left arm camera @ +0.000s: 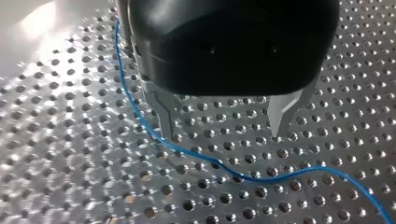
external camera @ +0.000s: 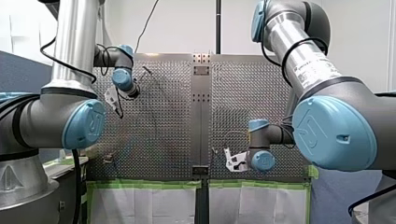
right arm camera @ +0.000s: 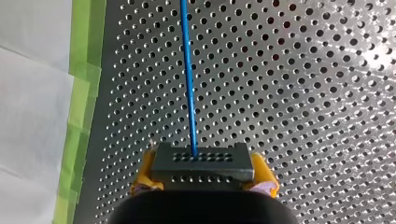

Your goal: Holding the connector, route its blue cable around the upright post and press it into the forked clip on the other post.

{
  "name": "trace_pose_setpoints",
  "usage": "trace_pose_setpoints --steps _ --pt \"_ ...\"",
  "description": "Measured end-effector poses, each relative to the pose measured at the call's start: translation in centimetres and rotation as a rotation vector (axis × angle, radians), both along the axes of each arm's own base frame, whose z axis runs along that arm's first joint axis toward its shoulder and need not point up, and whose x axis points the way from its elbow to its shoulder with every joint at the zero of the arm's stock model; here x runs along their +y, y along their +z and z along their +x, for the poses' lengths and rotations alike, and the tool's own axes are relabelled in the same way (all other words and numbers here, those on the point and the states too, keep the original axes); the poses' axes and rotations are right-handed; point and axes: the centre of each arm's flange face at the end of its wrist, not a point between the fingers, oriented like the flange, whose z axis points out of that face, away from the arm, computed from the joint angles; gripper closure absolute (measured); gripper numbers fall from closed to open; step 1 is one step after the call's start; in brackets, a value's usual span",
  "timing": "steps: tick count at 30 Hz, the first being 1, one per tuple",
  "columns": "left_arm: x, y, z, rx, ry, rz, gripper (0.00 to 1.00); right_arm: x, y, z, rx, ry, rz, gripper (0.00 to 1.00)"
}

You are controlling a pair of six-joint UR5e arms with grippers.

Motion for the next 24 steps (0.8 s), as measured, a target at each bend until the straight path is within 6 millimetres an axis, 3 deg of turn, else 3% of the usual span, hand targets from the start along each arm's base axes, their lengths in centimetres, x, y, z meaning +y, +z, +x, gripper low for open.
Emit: trace_pose_setpoints --steps 6,12,17,24 --pt "0.5 0.2 -2.4 0.03 0.012 0.031 0.0 -0.3 0.0 -0.4 -0.001 -0.012 0.003 1.0" --pt "1.2 1.8 -4.0 0.045 0.044 0.081 0.0 -0.4 0.0 -0.6 -0.004 -0.018 0.005 1.0" --pt "1.3 4.3 -4.7 0.031 0.025 0.12 0.0 -0.5 0.0 -0.6 -0.006 -0.019 0.004 1.0" --pt "1.3 9.3 -5.7 -0.016 0.016 0.18 0.0 -0.5 0.0 -0.6 -0.008 -0.019 0.003 1.0"
